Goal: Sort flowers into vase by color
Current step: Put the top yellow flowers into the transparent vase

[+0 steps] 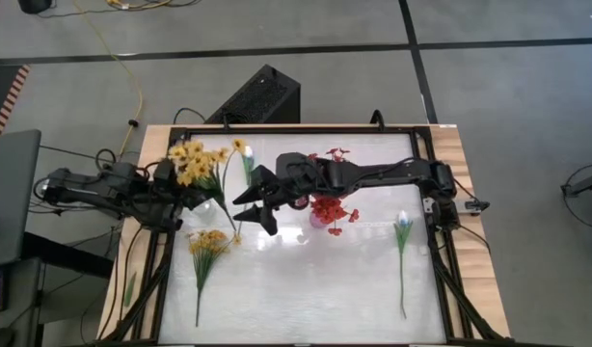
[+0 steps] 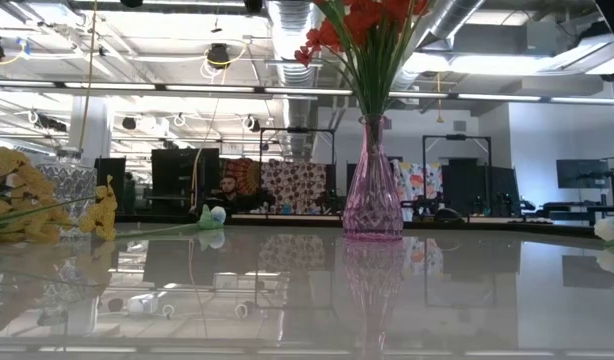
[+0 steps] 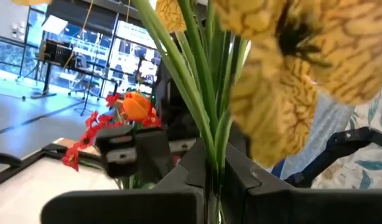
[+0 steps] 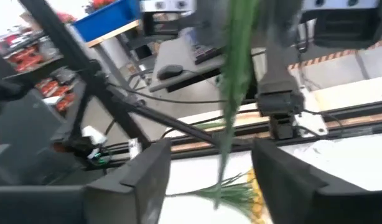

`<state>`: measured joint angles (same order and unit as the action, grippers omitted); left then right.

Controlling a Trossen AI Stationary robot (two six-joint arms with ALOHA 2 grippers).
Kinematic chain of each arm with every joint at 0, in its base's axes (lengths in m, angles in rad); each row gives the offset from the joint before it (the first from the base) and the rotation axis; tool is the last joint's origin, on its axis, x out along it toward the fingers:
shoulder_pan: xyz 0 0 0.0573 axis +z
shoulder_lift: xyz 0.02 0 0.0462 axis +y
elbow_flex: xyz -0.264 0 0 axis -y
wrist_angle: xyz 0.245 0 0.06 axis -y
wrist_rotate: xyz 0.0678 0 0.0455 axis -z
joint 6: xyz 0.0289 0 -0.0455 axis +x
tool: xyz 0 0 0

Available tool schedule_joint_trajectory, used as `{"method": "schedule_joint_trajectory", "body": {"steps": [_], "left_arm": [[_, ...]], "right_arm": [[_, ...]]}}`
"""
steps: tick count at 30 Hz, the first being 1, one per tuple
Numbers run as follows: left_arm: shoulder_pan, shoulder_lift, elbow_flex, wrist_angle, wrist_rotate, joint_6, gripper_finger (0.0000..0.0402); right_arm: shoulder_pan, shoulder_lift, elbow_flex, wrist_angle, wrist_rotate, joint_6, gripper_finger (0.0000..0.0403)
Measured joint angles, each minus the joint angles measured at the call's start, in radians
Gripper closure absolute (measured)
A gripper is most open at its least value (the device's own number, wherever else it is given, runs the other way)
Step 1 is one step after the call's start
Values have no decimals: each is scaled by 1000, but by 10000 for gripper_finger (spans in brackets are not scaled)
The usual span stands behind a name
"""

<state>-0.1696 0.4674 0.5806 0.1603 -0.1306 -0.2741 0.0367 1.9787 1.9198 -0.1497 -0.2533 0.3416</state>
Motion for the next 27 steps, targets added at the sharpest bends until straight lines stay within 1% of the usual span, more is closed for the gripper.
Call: {"method": "schedule_joint_trajectory", "body": {"steps": [3, 5, 7, 9, 11, 13, 15, 17, 22, 24, 27], "left_arm": [[0, -36, 57, -151, 2, 3, 397], [0, -49, 117, -310, -14, 3, 398], [0, -56, 185, -486, -36, 3, 399], [0, -57, 237, -634, -64, -9, 399], [0, -62, 264, -754, -97, -25, 399], [0, -79, 268, -841, -148, -29, 400], [0, -98, 257, -897, -224, -38, 401], [0, -116, 242, -917, -300, -27, 401], [0, -152, 203, -927, -448, -4, 401], [0, -161, 182, -931, -476, -16, 401], [0, -174, 143, -934, -486, -40, 401]], "right_arm": [[-10, -33, 1, -31, -64, -2, 123], [-15, -43, 2, -46, -88, -2, 118], [-19, -65, 0, -109, -88, -6, 118], [-19, -71, 1, -119, -87, -10, 118], [-15, -82, 1, -148, -87, -9, 118], [-6, -82, 1, -153, -87, -13, 118], [7, -80, 1, -166, -87, -27, 117], [21, -76, 1, -176, -86, -38, 117], [50, -76, 1, -195, -61, -81, 117], [55, -76, 1, -195, -57, -81, 117], [55, -76, 1, -194, -53, -81, 117]]}}
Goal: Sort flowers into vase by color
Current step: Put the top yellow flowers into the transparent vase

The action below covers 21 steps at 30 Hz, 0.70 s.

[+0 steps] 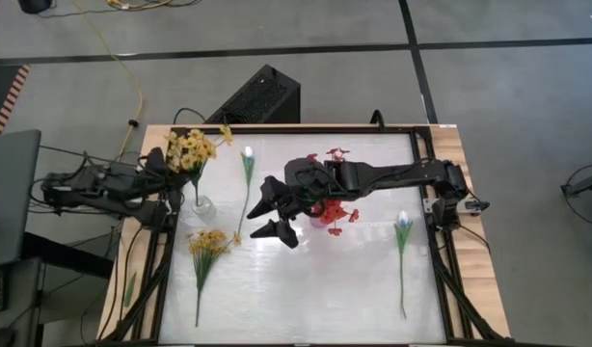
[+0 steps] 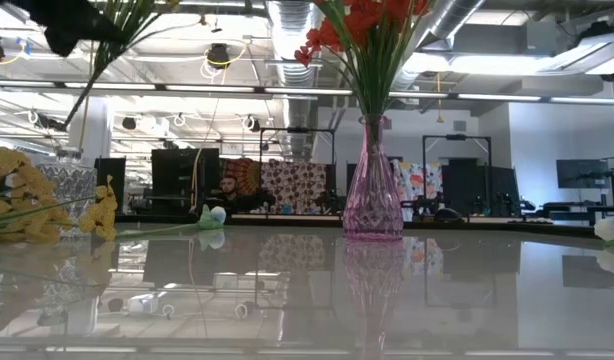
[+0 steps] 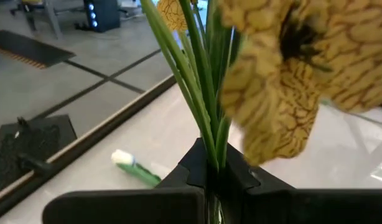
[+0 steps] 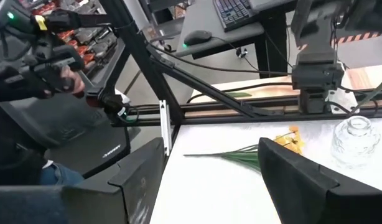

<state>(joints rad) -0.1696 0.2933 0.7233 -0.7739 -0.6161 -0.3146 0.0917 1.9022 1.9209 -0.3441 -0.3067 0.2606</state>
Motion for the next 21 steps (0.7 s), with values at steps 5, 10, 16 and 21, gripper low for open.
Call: {"method": "schedule_joint_trajectory", "body": {"steps": [5, 10, 16, 21], "left_arm": [[0, 0, -59, 2, -47, 10, 401], [0, 0, -67, 5, -78, 17, 401], [0, 0, -67, 13, -79, 27, 401], [0, 0, -67, 21, -88, 42, 401]], "right_arm": [[-1, 0, 0, -1, 1, 0, 117], [-2, 0, 0, 0, 1, 0, 117], [-2, 0, 0, 0, 0, 0, 117], [-2, 0, 0, 0, 0, 0, 117]]}}
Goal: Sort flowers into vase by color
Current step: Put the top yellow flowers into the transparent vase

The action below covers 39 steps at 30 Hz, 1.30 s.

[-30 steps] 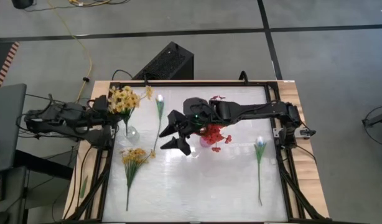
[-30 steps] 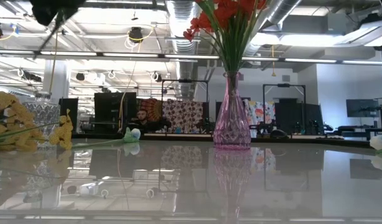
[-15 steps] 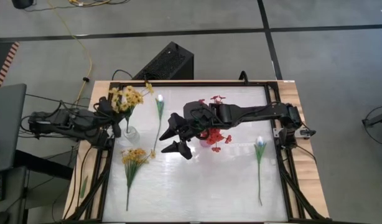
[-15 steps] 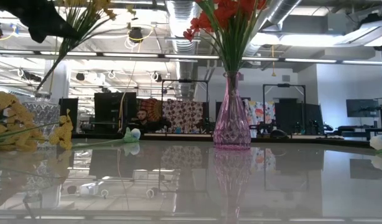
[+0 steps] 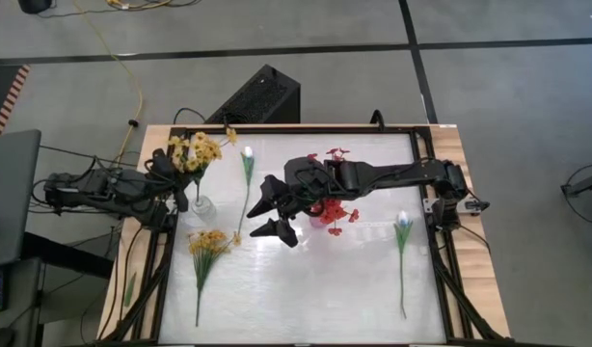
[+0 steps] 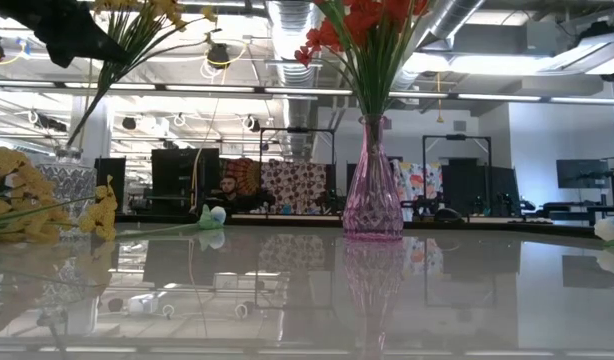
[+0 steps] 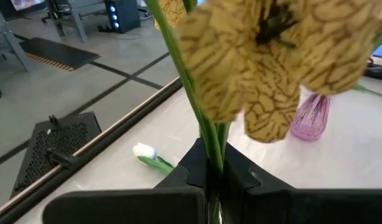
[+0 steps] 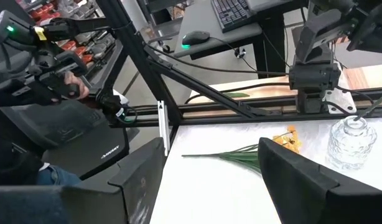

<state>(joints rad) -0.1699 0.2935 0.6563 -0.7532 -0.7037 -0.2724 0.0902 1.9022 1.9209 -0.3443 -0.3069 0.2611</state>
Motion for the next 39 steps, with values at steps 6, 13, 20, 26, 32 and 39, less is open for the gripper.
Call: {"method": "schedule_joint_trajectory", "body": {"steps": [6, 13, 20, 26, 32, 39], "left_arm": [[0, 0, -2, -6, -19, -1, 401], [0, 0, -64, 43, -11, -68, 401], [1, 0, -112, 10, 25, -193, 393], [0, 0, -104, -19, 202, -218, 338], [0, 1, -59, -146, 350, -355, 277], [0, 1, 45, -390, 436, -561, 230]], "right_arm": [[0, 0, 0, 0, -1, 0, 117], [15, 0, 0, 0, -1, 1, 117], [29, 0, 0, -10, -2, 0, 117], [29, 0, 0, -63, -5, 3, 117], [29, 0, 0, -75, -8, 3, 117], [29, 0, 0, -75, -8, -8, 117]]}}
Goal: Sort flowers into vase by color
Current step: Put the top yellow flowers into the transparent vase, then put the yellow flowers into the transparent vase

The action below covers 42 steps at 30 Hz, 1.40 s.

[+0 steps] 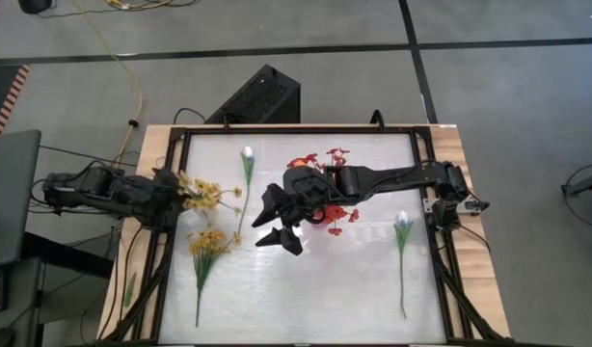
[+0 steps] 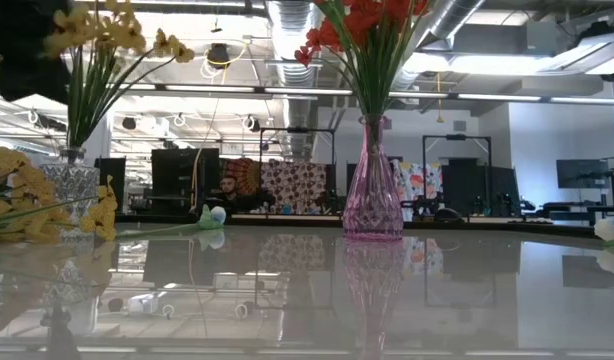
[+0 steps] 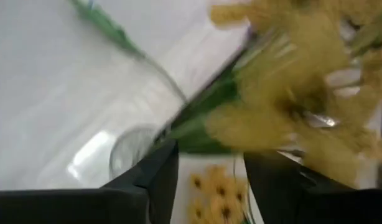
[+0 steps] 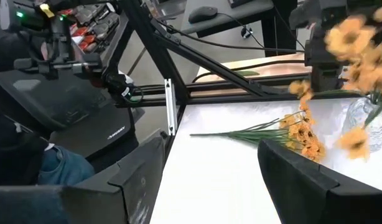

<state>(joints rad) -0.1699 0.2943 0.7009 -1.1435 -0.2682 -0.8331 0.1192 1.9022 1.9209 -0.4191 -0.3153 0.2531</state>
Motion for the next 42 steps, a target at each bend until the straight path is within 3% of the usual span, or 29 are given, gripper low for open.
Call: {"method": "schedule_joint_trajectory", "body": {"steps": [5, 13, 18, 26, 34, 42], "left_arm": [[0, 0, 39, -52, 146, -64, 200], [0, 23, 41, -127, 537, -231, 184], [0, 102, 41, -130, 643, -290, 184], [-49, 347, 41, -83, 656, -268, 184], [-202, 559, 40, -51, 631, -465, 184], [-398, 744, 40, 212, 575, -618, 184]], "right_arm": [[-10, 0, 0, 0, 0, -3, 117], [-9, 0, 0, 0, 0, -15, 117], [0, 0, 0, -8, 0, -16, 117], [27, 0, 0, -72, 0, -18, 117], [53, 0, 0, -160, 0, -18, 117], [54, 0, 0, -189, 1, -26, 117]]}}
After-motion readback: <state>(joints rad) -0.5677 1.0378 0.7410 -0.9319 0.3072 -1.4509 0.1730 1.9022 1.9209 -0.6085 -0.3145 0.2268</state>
